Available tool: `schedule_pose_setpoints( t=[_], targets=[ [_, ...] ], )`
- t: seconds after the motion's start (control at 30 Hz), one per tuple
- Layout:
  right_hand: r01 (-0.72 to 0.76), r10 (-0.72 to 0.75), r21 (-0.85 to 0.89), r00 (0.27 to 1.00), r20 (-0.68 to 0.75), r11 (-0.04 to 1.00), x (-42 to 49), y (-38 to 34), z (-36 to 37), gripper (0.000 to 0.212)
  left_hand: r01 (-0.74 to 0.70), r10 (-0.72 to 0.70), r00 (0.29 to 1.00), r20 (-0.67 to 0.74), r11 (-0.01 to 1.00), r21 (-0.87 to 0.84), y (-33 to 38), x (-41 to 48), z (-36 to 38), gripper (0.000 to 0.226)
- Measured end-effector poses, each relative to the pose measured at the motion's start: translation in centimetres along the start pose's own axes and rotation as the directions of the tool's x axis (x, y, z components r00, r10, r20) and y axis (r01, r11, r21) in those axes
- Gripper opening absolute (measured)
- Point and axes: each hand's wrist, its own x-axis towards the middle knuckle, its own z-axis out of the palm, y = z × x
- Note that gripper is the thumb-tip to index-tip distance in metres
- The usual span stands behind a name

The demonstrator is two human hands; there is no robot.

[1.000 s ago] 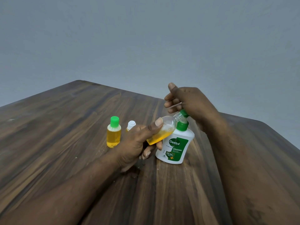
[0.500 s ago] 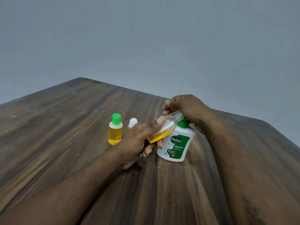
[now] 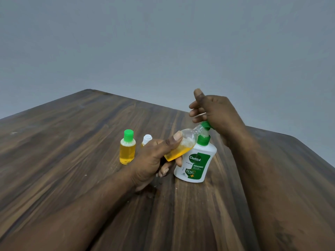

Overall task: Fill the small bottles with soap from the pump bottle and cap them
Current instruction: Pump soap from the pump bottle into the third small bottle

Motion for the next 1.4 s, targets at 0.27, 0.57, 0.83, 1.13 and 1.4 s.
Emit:
schedule_pose_setpoints(
  t=[0.27, 0.57, 0.83, 1.13, 1.4],
  targets=[
    [-0.121, 0.139, -0.095, 0.965, 0.224, 0.988, -0.1, 1.2, 0.8, 0.029, 0.008, -0.008, 1.000, -0.011, 1.000, 0.001, 0.0, -0.1, 0.0, 0.070],
    [-0.084, 0.100, -0.088, 0.976, 0.193, 0.993, -0.1, 0.8, 0.7, 0.030, 0.005, -0.005, 1.000, -0.006, 1.000, 0.015, -0.1, -0.2, 0.1, 0.071],
    [0.018, -0.018, -0.043, 1.000, 0.008, 0.999, -0.2, -0.3, 0.0, 0.055, 0.000, 0.000, 1.000, 0.004, 1.000, 0.011, 0.0, -0.1, 0.0, 0.071],
    [-0.111, 0.144, -0.150, 0.962, 0.233, 0.983, -0.5, 0.7, 0.9, 0.040, 0.009, -0.009, 1.000, -0.004, 1.000, 0.030, 0.1, -0.2, 0.0, 0.071],
    [-0.076, 0.104, -0.126, 0.968, 0.229, 0.989, -0.5, 0.5, 0.8, 0.043, -0.003, 0.002, 1.000, 0.022, 0.999, 0.033, 0.0, -0.2, 0.0, 0.072]
  ],
)
